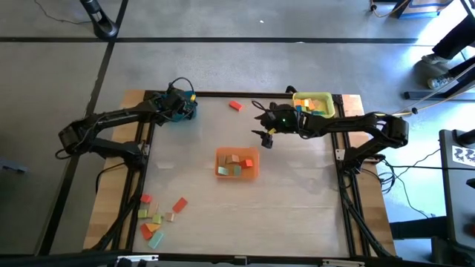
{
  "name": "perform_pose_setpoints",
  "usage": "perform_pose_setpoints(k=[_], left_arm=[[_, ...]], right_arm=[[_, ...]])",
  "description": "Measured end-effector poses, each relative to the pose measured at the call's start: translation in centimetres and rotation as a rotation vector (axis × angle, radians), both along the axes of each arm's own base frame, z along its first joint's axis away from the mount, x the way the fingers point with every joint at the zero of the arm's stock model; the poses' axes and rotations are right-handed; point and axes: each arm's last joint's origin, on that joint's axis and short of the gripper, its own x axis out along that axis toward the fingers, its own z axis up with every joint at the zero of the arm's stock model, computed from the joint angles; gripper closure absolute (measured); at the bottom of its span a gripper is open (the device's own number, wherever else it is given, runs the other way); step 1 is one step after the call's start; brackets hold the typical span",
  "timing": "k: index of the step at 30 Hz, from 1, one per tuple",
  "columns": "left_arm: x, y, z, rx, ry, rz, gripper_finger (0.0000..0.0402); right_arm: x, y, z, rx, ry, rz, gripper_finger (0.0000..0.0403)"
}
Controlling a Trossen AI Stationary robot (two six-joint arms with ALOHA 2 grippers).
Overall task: Sort blocks by size
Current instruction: Put the blue rectangular block into the blue bin, then put the orange rectangular block into the blue bin
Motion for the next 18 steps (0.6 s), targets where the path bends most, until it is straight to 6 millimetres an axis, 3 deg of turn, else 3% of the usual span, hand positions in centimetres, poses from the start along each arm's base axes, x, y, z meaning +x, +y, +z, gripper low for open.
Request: perform_pose_setpoints(k=[10, 18], left_arm=[[0.0, 0.8, -0.3, -0.025, -0.01, -0.015, 0.033], [-0.3, 1.1, 0.4, -0.054, -0.043, -0.056, 0.0241]], right_arm=[[0.0, -1.2, 0.9, -0.024, -0.098, -0.01, 0.0134], [0.0, -1.1, 0.8, -0.017, -0.088, -0.009, 0.0134]])
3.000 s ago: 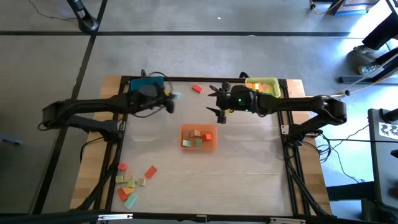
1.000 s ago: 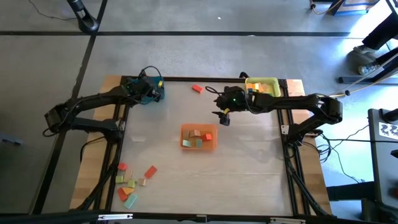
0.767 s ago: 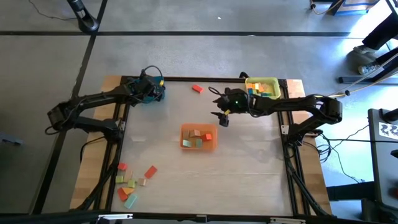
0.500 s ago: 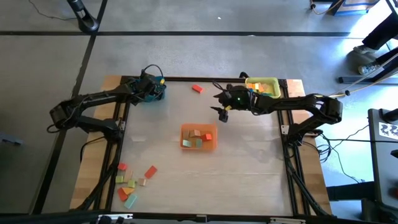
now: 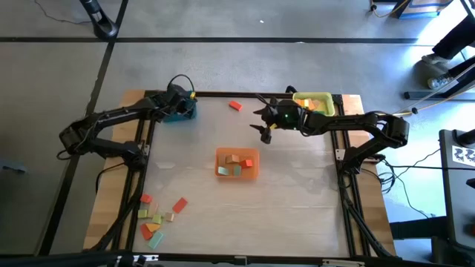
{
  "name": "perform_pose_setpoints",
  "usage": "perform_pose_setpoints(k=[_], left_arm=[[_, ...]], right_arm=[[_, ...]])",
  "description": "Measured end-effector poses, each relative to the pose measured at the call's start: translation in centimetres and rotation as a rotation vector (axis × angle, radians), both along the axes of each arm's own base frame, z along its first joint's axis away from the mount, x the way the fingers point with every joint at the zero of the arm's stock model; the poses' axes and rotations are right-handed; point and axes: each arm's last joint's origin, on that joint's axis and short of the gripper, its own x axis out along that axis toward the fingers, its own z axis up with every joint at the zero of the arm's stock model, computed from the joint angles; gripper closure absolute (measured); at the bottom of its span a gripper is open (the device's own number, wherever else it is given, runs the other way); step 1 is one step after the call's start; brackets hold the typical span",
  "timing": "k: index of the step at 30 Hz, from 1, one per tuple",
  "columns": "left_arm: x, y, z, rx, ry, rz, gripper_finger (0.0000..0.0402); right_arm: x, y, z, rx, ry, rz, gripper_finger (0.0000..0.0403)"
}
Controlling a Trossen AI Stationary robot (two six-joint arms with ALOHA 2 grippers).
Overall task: Sort blocks by size
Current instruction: Put the orange rectangular block into the blue bin
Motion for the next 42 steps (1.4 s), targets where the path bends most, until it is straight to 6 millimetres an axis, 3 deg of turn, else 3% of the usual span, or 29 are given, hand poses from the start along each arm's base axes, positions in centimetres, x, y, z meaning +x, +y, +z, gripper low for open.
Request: perform_pose_setpoints(k=[5, 14, 23, 28, 34, 37, 42], left_arm=[[0.6, -1.1, 2.2, 0.012, -0.092, -0.091, 0.0214], [2.3, -6.6, 6.6, 0.081, -0.201, -0.406, 0.0218], [4.0, -12.5, 7.3, 0.027, -0.282, -0.73, 0.0219], [4.5, -12.9, 8.0, 0.058, -0.365, -0.744, 0.0211], [5.4, -12.8, 9.2, 0.053, -0.352, -0.863, 0.0148], [5.5, -14.0, 9.9, -0.029, -0.331, -0.985, 0.0124], [4.6, -17.1, 8.7, -0.231, -0.251, -1.019, 0.0117]], right_arm=[[-0.1, 0.0, -0.2, 0.013, 0.024, -0.002, 0.0134], [-0.2, 0.1, -0.4, 0.021, 0.041, -0.002, 0.0134], [-0.2, 0.3, -0.6, 0.052, 0.052, 0.047, 0.0134], [-0.2, 0.3, -0.6, 0.057, 0.055, 0.054, 0.0134], [-0.2, 0.3, -0.6, 0.082, 0.048, 0.041, 0.0134], [-0.3, 0.3, -0.8, 0.108, 0.061, 0.032, 0.0134], [-0.2, 0.8, -0.9, 0.137, 0.07, 0.053, 0.0134]])
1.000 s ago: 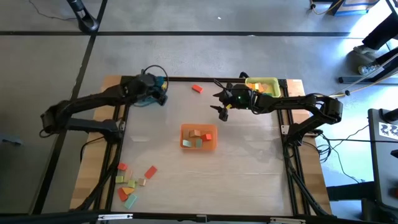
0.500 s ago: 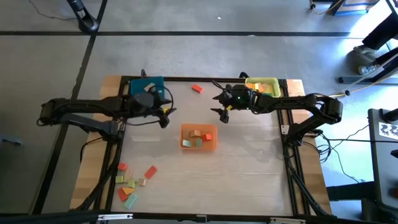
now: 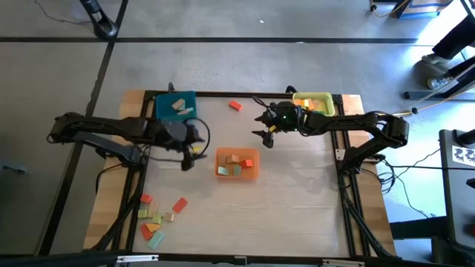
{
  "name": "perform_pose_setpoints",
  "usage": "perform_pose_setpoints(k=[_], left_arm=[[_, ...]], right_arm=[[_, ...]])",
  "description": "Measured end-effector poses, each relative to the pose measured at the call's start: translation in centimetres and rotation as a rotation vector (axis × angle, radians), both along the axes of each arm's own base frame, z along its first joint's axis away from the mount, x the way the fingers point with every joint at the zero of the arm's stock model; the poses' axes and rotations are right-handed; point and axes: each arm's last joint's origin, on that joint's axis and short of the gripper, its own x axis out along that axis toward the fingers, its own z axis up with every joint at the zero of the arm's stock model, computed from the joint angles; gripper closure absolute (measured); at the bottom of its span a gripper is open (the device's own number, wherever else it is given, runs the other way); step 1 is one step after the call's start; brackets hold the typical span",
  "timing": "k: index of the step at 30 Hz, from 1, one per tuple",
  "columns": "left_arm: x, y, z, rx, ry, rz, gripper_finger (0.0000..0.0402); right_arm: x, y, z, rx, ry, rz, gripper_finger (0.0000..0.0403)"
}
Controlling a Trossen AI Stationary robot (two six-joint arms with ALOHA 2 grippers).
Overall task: Sort blocks by size
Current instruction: Put the orange rectangular block into the blue bin
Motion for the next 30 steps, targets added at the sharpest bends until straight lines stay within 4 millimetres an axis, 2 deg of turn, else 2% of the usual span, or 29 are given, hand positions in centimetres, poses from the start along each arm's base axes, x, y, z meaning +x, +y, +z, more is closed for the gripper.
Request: perform_pose_setpoints(k=[7, 13, 21, 26, 30], left_arm=[[-0.5, -4.7, -2.0, -0.21, 0.172, 0.045, 0.0116], [-0.1, -8.4, -4.0, -0.326, 0.277, 0.11, 0.0116], [-0.2, -13.3, -7.8, -0.45, 0.468, 0.267, 0.0116], [-0.3, -15.3, -10.3, -0.471, 0.592, 0.348, 0.0116], [-0.1, -16.0, -11.8, -0.438, 0.64, 0.382, 0.0116]], right_arm=[[0.5, 1.2, 0.1, -0.023, -0.008, 0.049, 0.0134], [0.4, 1.3, 0.0, -0.014, 0.002, 0.051, 0.0134], [0.3, 1.4, -0.2, 0.04, 0.011, 0.043, 0.0134], [0.3, 1.4, -0.3, 0.046, 0.024, 0.041, 0.0134], [0.3, 1.4, -0.3, 0.056, 0.025, 0.036, 0.0134]])
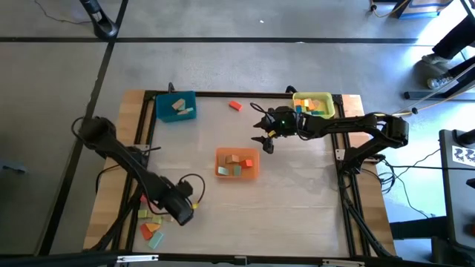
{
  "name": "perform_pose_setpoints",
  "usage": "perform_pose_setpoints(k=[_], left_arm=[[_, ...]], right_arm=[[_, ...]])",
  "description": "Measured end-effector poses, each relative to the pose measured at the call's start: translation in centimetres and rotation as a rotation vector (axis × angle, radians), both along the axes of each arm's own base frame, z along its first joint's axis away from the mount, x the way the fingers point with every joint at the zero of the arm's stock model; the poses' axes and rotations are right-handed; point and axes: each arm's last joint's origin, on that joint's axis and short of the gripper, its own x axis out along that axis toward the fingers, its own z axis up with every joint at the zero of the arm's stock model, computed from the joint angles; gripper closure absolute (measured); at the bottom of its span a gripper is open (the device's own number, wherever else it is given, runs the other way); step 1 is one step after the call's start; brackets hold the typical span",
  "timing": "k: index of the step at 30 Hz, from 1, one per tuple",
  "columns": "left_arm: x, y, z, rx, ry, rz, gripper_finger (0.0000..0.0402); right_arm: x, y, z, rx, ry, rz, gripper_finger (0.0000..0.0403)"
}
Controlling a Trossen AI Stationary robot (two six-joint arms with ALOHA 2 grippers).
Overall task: Sort blocks by size
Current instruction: Put the orange rectangular block into the blue bin
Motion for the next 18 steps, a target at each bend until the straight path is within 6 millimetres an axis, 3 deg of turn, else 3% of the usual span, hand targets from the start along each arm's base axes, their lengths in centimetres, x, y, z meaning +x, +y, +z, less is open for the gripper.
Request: perform_pose_setpoints(k=[8, 18], left_arm=[[0.3, -0.2, -3.0, 0.077, 0.098, -0.002, 0.0126], [0.2, -0.2, -3.8, 0.074, 0.117, -0.036, 0.0223]], right_arm=[[0.0, 0.0, 0.0, 0.0, 0.002, 0.0, 0.0134], [0.0, 0.0, 0.0, -0.003, 0.002, 0.001, 0.0134]])
